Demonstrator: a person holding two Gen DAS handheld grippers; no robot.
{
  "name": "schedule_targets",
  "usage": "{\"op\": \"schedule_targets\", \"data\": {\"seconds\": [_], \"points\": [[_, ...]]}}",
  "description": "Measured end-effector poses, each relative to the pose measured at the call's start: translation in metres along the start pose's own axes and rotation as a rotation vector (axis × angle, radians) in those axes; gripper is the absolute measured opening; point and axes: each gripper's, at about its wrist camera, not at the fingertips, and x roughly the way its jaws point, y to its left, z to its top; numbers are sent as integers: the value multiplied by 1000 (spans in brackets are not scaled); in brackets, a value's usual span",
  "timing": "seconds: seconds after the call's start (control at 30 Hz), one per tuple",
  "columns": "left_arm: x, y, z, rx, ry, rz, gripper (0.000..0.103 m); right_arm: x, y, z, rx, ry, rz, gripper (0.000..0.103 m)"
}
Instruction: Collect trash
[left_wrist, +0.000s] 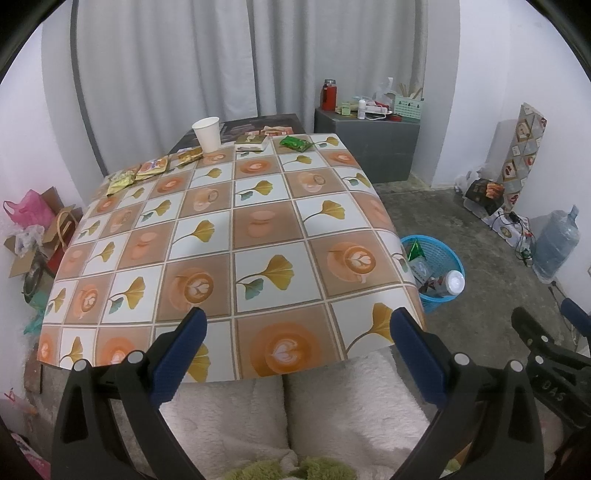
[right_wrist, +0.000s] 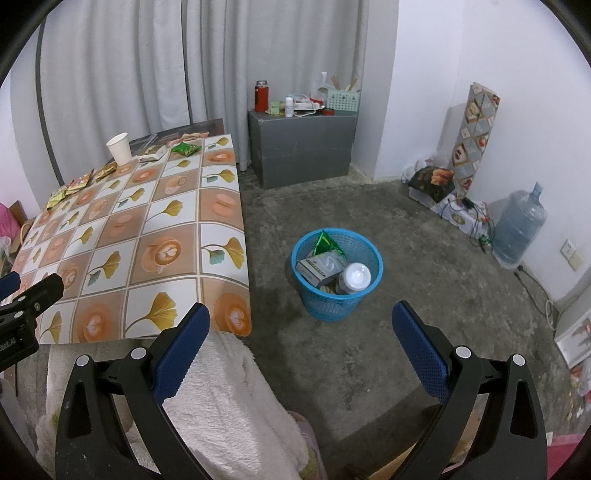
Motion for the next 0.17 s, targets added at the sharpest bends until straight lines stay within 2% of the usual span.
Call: {"op": "schedule_targets", "data": {"seconds": [0.17], "points": [[1,6,2,2,-1,10,97,0,0,-1,1,1,-1,95]]}}
